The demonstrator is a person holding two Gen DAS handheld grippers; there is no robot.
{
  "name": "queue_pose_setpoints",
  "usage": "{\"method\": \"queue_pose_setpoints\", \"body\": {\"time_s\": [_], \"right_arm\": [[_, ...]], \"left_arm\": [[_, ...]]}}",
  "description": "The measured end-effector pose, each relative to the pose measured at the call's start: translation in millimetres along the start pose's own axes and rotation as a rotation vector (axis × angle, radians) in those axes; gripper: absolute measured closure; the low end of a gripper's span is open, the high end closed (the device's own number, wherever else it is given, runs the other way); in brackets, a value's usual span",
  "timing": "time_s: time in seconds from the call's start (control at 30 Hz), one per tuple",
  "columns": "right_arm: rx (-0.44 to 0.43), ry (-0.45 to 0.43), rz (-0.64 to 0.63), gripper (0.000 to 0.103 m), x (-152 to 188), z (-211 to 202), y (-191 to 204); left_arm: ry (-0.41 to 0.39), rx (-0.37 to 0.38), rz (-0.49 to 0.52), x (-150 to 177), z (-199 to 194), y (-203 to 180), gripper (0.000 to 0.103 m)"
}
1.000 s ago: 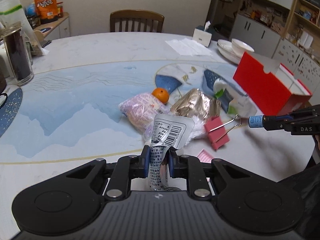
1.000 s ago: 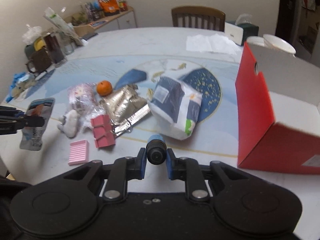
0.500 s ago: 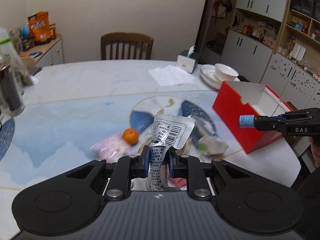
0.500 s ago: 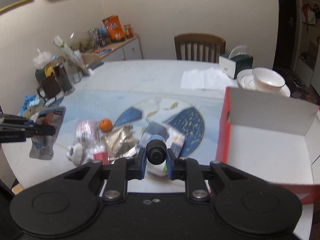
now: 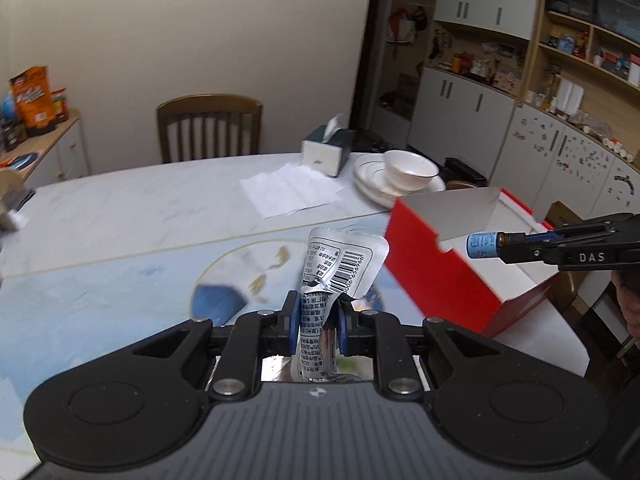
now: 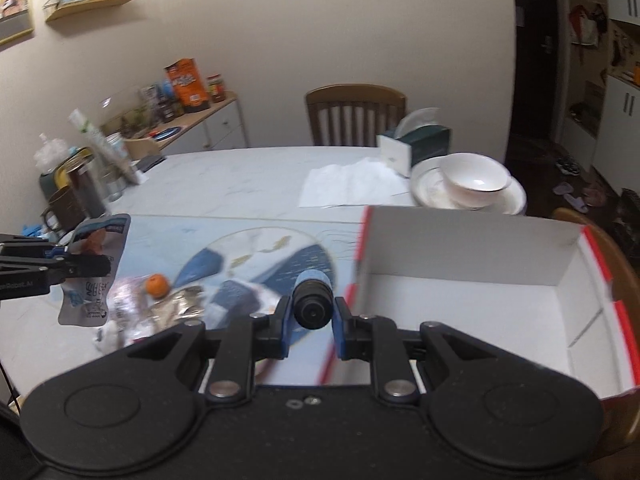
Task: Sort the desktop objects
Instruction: 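Carry the blister pack and blue bottle with both tools over the red box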
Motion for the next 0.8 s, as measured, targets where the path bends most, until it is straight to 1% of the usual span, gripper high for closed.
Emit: {"method": "queue_pose_setpoints", "body": {"time_s": [0.2,0.37,0.53,0.73,0.8], "right_arm": [[0.054,-0.012,0.011,0.084,-4,-4,-38],[0.094,0.001,0.021,0.084,-2,-7,-67],[0.129,0.016,0.028,0.084,3,-10,-93],[0.169,0.031,0.032,0.084,9,-12,-123],[0.181,0.038,0.037,0.084,12,-11,-133]], "left_arm": [[0.007,0.067,0.036,-11,34,-37,0.086],[0.004,0.129,0.078,-20,60,-71,0.086],[0.028,0.188,0.133,-21,89,-106,0.086],[0.037,0.255,0.203,-25,121,-149,0.086],[0.056,0.271,0.222,-24,133,-161,0.086]]}}
Point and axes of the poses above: each gripper's, at about its wrist camera, not at the fingertips, and z roughly the way its jaws point, y to its left, x to its underside, the point moved 7 cm from there along z, roughly the way its jaws point, and after that the axes turned 15 degrees about -y, right-handed, at the moved point
